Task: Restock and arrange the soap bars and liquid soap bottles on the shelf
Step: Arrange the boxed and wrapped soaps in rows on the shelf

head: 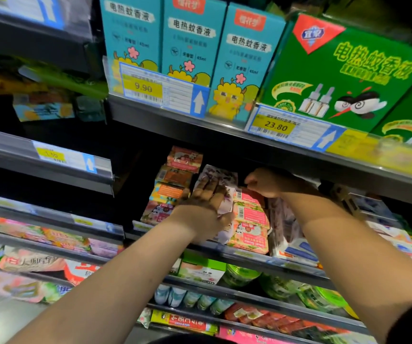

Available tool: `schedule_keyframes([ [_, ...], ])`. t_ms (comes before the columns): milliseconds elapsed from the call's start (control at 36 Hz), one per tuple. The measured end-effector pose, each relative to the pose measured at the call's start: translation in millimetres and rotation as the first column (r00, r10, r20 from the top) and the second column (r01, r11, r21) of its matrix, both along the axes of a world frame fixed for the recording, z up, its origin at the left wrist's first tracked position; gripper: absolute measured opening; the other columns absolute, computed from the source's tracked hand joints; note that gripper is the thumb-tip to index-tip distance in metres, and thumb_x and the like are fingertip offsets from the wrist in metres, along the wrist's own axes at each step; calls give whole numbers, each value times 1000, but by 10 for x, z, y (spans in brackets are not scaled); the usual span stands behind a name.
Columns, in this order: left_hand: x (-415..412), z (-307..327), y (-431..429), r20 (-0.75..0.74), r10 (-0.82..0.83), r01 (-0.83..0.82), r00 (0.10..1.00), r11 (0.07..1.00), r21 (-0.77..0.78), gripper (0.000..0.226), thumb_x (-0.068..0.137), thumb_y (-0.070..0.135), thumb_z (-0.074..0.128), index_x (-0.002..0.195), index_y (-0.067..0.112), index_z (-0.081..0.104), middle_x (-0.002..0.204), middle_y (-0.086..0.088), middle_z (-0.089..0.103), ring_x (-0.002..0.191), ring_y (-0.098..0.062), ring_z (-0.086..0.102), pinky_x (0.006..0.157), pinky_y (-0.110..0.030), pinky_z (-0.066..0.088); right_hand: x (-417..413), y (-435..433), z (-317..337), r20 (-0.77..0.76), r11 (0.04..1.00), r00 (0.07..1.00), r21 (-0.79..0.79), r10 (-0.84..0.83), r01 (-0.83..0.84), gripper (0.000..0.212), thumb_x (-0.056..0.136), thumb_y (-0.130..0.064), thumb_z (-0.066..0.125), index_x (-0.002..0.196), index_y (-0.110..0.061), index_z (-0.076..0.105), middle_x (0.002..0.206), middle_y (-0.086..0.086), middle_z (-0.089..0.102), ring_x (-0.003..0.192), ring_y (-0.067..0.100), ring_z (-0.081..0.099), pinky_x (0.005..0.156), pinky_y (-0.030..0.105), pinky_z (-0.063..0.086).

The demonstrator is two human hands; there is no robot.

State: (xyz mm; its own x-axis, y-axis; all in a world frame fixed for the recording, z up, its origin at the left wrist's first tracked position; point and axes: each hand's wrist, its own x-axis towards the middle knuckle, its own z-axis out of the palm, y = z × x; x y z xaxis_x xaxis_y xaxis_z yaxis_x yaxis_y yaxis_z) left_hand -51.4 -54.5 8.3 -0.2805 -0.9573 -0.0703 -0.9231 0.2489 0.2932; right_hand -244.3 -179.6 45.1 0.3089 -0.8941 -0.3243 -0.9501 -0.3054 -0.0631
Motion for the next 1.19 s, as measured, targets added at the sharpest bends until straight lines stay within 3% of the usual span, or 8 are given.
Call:
schedule_keyframes([
  [111, 136, 116, -34, -191, 5, 39, 982, 973, 227, 76, 96, 71, 24, 158, 37, -5, 163, 8, -24, 148, -11, -25, 123, -44, -6, 67, -54, -61, 163, 974, 986, -225, 42, -4, 28, 104, -16, 45, 119, -3, 65, 123, 18, 65, 115, 30, 59, 102, 32, 39],
  [194, 335, 104, 19, -263, 104, -58, 959, 982, 179, 66, 100, 66, 24, 158, 38, 10, 165, -1, 17, 153, -17, 8, 122, -37, 10, 250, -28, -45, 299, 957, 953, -286, 41, 49, 26, 103, -13, 50, 111, 7, 65, 110, 27, 66, 107, 35, 61, 92, 32, 36],
  [250, 494, -27, 41, -197, 180, -164, 964, 982, 97, 62, 101, 62, 21, 155, 30, 26, 156, -5, 36, 147, -19, 26, 120, -39, 14, 393, -30, -45, 373, 971, 928, -221, -5, 95, 33, 103, -25, 52, 114, 3, 64, 106, 24, 67, 105, 34, 63, 88, 33, 39],
  [333, 656, -213, 71, -39, 275, -267, 961, 953, 143, 59, 101, 62, 19, 150, 32, 32, 166, 2, 14, 154, -19, 4, 122, -50, -2, 605, -10, -23, 403, 988, 915, -132, -25, 85, 42, 100, -42, 54, 121, -7, 62, 112, 13, 68, 107, 25, 63, 89, 32, 46],
  [556, 655, -286, 75, 116, 263, -278, 958, 950, 142, 51, 99, 58, 15, 141, 33, 32, 154, 3, 20, 153, -20, -8, 121, -55, -5, 1087, 24, 58, 496, 988, 859, -136, 127, -67, 62, 93, -6, 67, 146, 2, 37, 148, 18, 45, 136, 30, 42, 70, -10, 24],
  [694, 647, -271, 78, 177, 273, -296, 946, 947, 121, 56, 99, 63, 13, 146, 40, 32, 162, 5, 14, 153, -20, -5, 122, -51, -3, 1264, -99, 20, 473, 994, 874, -65, 113, -93, 51, 96, -19, 64, 142, -5, 47, 138, 15, 57, 127, 29, 53, 80, 12, 33],
  [833, 637, -245, 110, 196, 280, -299, 940, 951, 74, 58, 100, 63, 14, 151, 37, 23, 165, 5, 7, 153, -20, 1, 122, -50, 7, 1312, -103, -69, 535, 992, 836, -55, 122, -109, 57, 86, 4, 70, 137, 11, 45, 138, 25, 52, 124, 25, 49, 70, -8, 29],
  [1194, 687, -390, 21, 188, 252, -260, 949, 965, 19, 60, 95, 65, 13, 149, 40, 24, 162, 5, 13, 150, -25, 10, 117, -52, 20, 1249, -107, -138, 642, 996, 766, -90, 36, 29, 58, 86, -5, 74, 139, 0, 48, 131, 6, 55, 119, 13, 50, 76, -2, 35],
])
